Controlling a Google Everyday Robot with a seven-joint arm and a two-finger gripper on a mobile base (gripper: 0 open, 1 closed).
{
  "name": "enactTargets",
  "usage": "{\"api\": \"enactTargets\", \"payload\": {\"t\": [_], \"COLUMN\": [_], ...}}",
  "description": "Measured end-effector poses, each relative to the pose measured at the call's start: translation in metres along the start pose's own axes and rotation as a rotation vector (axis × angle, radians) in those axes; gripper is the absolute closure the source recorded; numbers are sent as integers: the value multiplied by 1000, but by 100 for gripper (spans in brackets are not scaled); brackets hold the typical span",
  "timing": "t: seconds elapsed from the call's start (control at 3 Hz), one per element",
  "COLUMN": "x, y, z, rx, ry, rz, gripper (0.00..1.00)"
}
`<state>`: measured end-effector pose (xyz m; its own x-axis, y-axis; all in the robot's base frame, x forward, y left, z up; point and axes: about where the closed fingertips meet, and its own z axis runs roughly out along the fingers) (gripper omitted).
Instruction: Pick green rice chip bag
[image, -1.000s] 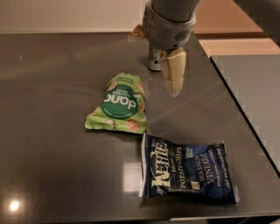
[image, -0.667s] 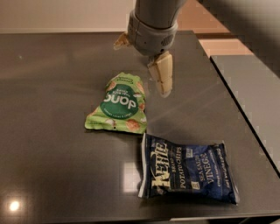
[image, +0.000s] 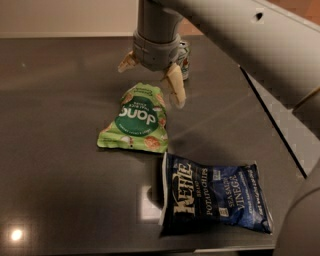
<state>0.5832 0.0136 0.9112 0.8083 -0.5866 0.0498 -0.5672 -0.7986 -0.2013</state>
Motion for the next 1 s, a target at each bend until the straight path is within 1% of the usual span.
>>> {"api": "enactTargets", "payload": {"t": [0.33,0.67,1.0], "x": [5,0,-6], "y": [-15,-16,-14], "z": [27,51,67], "rx": [-19,-49,-96], "ry": [-30,-52,-65], "rz": [-51,-96,-129], "gripper": [0,0,16]}}
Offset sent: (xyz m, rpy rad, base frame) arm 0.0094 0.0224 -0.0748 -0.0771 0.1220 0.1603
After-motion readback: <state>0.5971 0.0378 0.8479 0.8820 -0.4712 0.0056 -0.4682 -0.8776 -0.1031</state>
